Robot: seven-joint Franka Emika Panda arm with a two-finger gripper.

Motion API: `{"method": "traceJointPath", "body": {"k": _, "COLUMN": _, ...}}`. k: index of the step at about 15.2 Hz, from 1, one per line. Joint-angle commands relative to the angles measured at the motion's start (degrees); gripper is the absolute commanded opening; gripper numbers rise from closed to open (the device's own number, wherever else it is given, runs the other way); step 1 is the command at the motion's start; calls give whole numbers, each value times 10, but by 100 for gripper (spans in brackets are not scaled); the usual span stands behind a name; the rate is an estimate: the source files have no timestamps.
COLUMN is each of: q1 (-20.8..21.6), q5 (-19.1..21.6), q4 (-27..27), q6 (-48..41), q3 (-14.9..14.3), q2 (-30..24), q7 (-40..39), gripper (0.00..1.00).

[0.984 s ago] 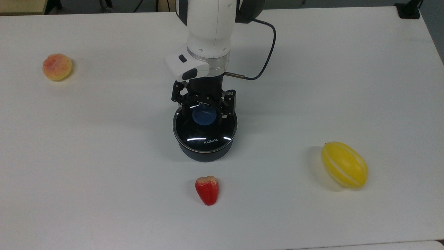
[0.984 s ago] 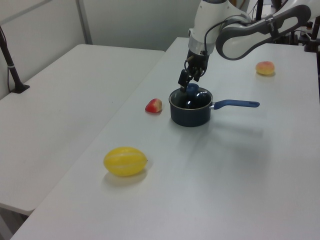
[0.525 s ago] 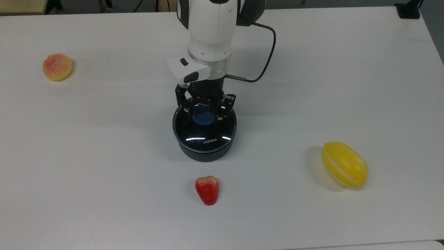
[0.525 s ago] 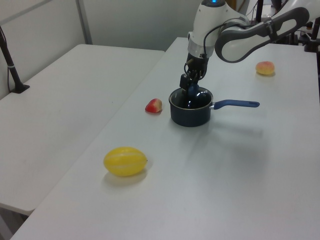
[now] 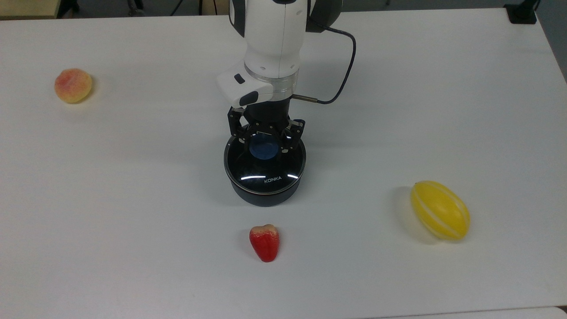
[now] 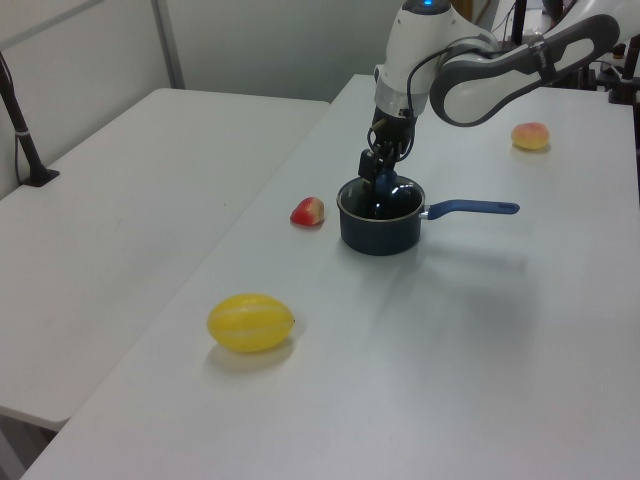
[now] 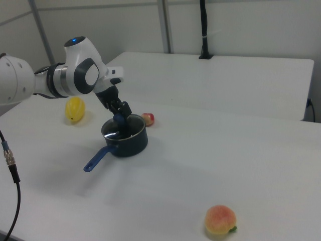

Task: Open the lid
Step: 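Close the gripper on the blue lid knob, then lift the glass lid off the saucepan and carry it beside the handle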

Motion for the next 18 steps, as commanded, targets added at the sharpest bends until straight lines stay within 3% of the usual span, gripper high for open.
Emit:
{"method": "traceJointPath", "body": {"k": 1, "q1": -1, "q5": -12, "q4": -12, "q6": 3, "q3": 3, "q2": -35, "q7": 14, "gripper": 11}}
{"method": "traceJointPath", "body": {"k": 5, "q1": -2, "q5": -12, "q4": -13, "q6": -24, "q3": 7, "q2": -65, "q7": 11, "gripper": 11}}
{"method": "traceJointPath", "body": {"k": 8, "q1": -17, "q5": -1, "q4": -19, "q6": -108, "q3": 23, "q2": -120, "q7": -27, "gripper": 11}}
{"method": "traceJointPath", "body": {"k": 15, "q1": -27, "q5": 89, "q4": -101, "q6": -246, "q3": 34, "q2": -258, "q7": -191, "gripper": 11}}
{"method": "traceJointPath", "body": {"k": 18, "q1": -19, "q5": 97, "q4": -156, "q6": -294, "q3": 34, "q2": -316, "q7": -245, "gripper": 11}}
